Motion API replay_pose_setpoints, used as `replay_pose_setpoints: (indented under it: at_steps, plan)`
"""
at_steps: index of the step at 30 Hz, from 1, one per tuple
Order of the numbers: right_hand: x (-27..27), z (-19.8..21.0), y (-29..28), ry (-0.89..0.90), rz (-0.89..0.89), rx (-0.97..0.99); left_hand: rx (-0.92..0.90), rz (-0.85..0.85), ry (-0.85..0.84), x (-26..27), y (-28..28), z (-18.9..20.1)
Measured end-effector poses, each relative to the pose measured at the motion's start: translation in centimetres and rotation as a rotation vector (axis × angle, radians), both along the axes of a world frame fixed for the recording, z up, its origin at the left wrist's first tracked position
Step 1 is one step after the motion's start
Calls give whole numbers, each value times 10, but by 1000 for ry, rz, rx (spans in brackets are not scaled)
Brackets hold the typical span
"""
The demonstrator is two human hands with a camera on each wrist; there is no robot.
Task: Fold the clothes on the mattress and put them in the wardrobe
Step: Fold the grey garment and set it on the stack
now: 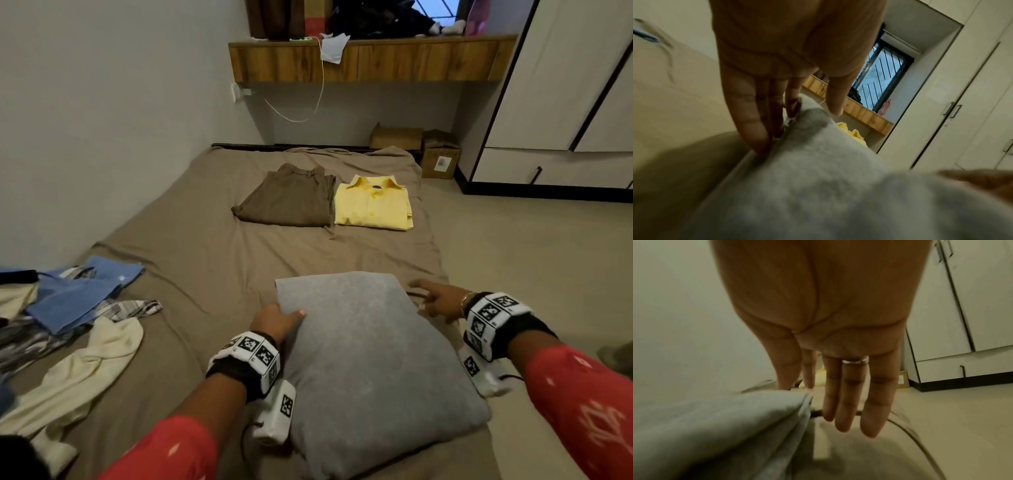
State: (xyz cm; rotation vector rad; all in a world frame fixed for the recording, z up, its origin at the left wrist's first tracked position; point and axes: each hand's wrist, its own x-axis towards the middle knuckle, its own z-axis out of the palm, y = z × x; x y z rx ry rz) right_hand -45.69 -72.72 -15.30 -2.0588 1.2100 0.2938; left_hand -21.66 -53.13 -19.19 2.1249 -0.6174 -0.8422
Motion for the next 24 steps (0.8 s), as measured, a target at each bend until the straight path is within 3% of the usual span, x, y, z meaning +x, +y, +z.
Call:
replay_pose_setpoints:
  at_steps: [3, 5, 8, 11, 13, 17, 20, 24]
  plan:
    - [19, -14, -14, 92, 221, -74, 50, -15, 72, 14, -7, -9]
    - [32, -29, -16, 225, 369, -164, 14, 42, 221, 18, -5, -10]
    - [39, -43, -18, 260, 409, -210, 44, 139, 333, 16, -3, -15]
    - [26, -32, -15, 88, 281, -60, 17, 160, 383, 11, 6, -8]
    - [6, -25, -10, -30, 43, 83, 63, 114, 497, 10, 21, -3]
    - [-50, -18, 28, 42, -182, 364, 258, -131, 675, -20, 64, -2]
    - [-66, -34, 52, -97, -311, 425, 129, -109, 794, -55, 80, -9]
    - [-62, -40, 71, -417, -447, 635, -35, 3, 813, -78, 76, 0]
